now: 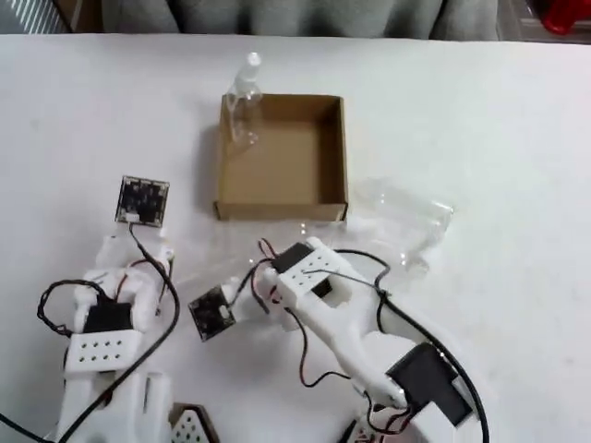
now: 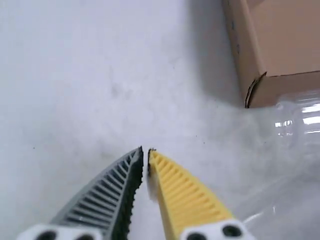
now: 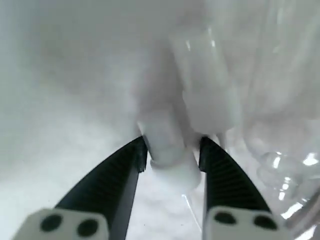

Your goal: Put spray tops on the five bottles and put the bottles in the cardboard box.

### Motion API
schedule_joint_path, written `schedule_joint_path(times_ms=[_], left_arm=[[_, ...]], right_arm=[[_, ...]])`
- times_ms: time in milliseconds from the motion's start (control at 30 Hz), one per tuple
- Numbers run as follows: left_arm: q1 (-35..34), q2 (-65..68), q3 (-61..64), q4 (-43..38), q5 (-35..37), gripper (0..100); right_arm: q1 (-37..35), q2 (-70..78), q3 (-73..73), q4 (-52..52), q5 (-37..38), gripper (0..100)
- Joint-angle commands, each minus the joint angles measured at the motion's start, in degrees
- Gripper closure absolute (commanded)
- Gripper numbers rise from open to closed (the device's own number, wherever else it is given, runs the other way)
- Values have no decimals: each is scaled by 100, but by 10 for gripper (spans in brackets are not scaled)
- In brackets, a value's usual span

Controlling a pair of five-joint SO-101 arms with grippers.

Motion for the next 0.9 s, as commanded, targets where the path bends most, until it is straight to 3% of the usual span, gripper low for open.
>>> schedule_joint_path(times_ms=[0, 100, 233, 433, 667, 867], left_arm=[[-57, -163, -185, -9, -70, 977], [-57, -163, -185, -26, -70, 977], [-57, -163, -185, -35, -70, 977], [-57, -163, -185, -35, -70, 976], [-75, -163, -185, -35, -79, 976], [-75, -163, -176, -26, -79, 976]], right_arm=[[92, 31, -343, -31, 0, 897], [92, 31, -589, 215, -9, 990], [171, 31, -1064, 866, -123, 986], [567, -374, -2084, 1886, -1002, 983], [1578, -1464, -2857, 3029, -1723, 983], [3046, -2396, -3033, 4066, -2321, 983]])
